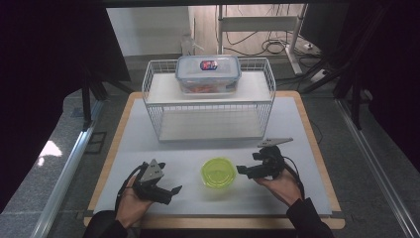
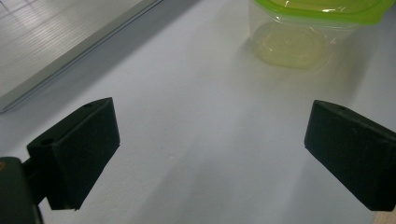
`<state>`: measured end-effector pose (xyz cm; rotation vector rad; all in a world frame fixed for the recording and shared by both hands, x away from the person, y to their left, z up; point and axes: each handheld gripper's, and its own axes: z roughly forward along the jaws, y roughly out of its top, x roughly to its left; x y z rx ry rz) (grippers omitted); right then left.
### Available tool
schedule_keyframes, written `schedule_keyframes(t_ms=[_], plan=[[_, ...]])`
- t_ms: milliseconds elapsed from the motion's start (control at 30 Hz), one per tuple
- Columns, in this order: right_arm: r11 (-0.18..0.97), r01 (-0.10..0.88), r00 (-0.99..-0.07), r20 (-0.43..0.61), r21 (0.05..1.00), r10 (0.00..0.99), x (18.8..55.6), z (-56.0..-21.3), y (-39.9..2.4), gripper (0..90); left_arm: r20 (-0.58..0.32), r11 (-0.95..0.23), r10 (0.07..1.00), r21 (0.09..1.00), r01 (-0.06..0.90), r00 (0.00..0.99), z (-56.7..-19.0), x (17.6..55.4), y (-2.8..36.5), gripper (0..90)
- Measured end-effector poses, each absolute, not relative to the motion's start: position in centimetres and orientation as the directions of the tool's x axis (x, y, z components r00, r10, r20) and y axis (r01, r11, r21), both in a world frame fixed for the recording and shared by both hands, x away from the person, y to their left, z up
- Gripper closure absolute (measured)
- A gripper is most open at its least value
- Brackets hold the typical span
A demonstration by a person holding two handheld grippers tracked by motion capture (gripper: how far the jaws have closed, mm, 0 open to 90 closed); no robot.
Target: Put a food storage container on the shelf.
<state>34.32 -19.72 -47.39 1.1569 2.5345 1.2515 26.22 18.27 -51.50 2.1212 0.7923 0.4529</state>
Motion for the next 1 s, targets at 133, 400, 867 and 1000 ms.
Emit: schedule_keyframes(t_ms=[133, 400, 867, 1000], plan=[[0.384, 0.577, -0.733, 0.25, 0.72, 0.632, 34.4, -47.1, -19.0, 23.5, 0.046, -0.474, 0.674, 0.793, 0.383, 0.738, -51.5, 26.2, 18.3, 3.4], [0.392, 0.609, -0.743, 0.322, 0.689, 0.587, 35.0, -47.6, -18.1, 35.8, 0.05, -0.483, 0.669, 0.788, 0.383, 0.741, -51.6, 26.3, 18.2, 3.4], [0.381, 0.669, -0.718, 0.424, 0.638, 0.551, 36.7, -48.9, -17.0, 59.3, 0.05, -0.488, 0.666, 0.784, 0.383, 0.744, -51.6, 26.3, 18.2, 3.5], [0.359, 0.702, -0.694, 0.477, 0.615, 0.539, 37.1, -49.1, -17.1, 67.0, 0.049, -0.487, 0.666, 0.785, 0.384, 0.744, -51.6, 26.3, 18.2, 3.5]])
